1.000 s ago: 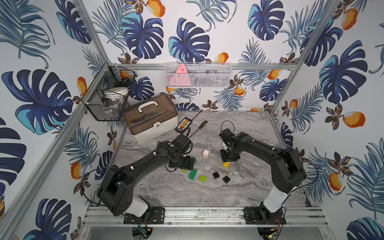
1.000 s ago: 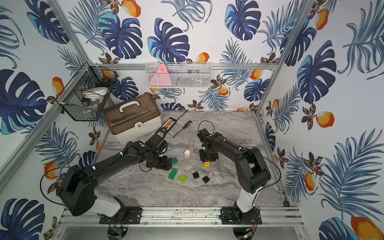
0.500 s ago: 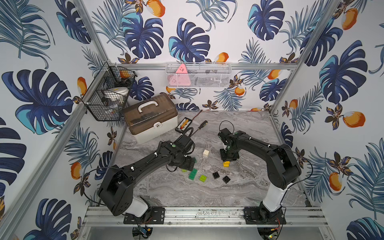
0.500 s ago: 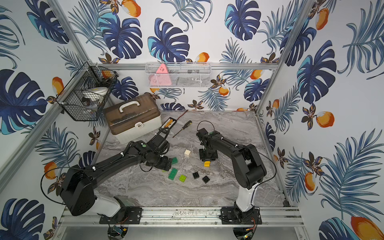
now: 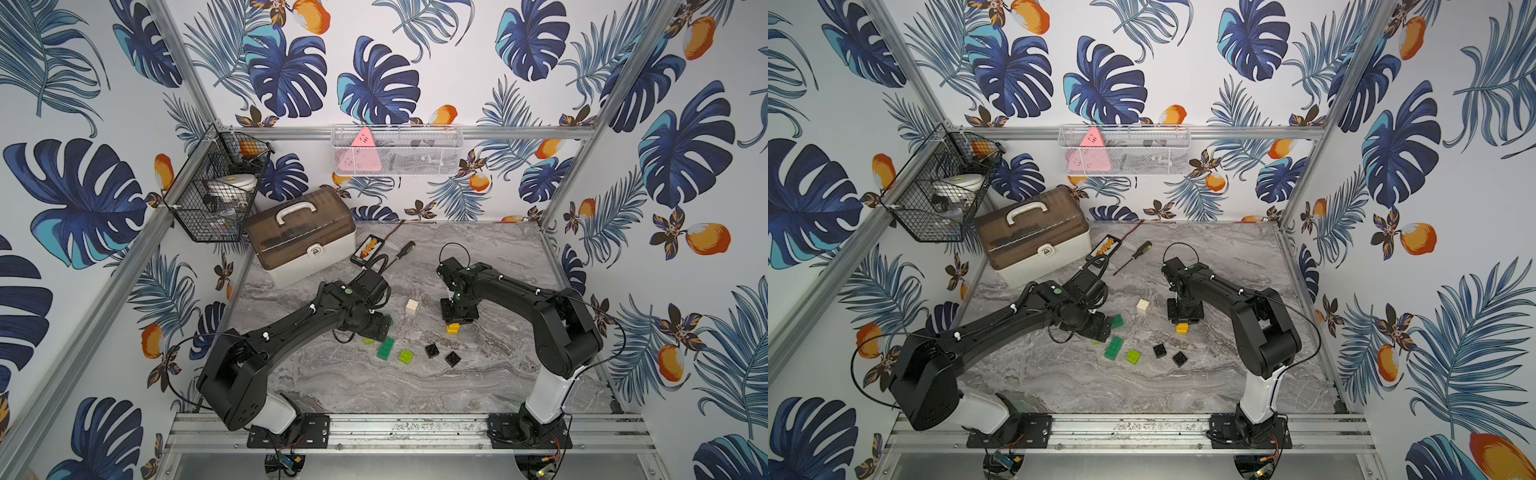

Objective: Assemble a giraffe with lego
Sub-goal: Assemble the lego brick with the lego brick.

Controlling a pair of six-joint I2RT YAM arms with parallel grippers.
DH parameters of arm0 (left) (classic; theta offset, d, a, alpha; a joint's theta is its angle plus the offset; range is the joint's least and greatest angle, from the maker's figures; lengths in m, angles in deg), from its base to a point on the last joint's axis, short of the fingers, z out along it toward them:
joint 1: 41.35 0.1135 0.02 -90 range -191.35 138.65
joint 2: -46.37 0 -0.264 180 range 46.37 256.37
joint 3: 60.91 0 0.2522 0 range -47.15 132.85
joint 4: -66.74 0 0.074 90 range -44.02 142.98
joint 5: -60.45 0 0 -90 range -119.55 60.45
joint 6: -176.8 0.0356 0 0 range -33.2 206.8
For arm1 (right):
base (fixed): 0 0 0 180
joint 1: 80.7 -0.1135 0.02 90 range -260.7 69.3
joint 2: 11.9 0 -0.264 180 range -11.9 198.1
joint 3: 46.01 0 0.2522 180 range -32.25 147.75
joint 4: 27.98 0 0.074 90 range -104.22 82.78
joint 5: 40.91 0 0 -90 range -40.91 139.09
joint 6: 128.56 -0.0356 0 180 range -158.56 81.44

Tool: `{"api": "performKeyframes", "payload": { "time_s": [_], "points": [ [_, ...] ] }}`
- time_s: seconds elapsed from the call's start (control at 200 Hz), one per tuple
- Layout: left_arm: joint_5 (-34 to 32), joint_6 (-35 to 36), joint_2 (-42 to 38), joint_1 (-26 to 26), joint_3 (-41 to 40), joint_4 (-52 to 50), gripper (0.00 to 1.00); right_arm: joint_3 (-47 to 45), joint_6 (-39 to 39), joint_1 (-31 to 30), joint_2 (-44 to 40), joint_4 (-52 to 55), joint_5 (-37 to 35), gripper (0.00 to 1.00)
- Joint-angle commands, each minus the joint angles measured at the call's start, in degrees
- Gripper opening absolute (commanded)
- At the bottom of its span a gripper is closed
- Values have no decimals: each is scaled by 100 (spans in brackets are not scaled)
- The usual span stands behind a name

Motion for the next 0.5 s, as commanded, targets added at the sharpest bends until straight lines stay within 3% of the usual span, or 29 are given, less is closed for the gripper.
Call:
{"api": "performKeyframes", "payload": {
  "time_s": [0.0,0.495],
  "points": [
    [-52,55,0,-7,-5,18,96,-77,-79,-10,26,134,-56,32],
    [-96,-4,-57,-33,-45,7,96,-484,-260,-18,-340,87,-199,30]
  ]
}}
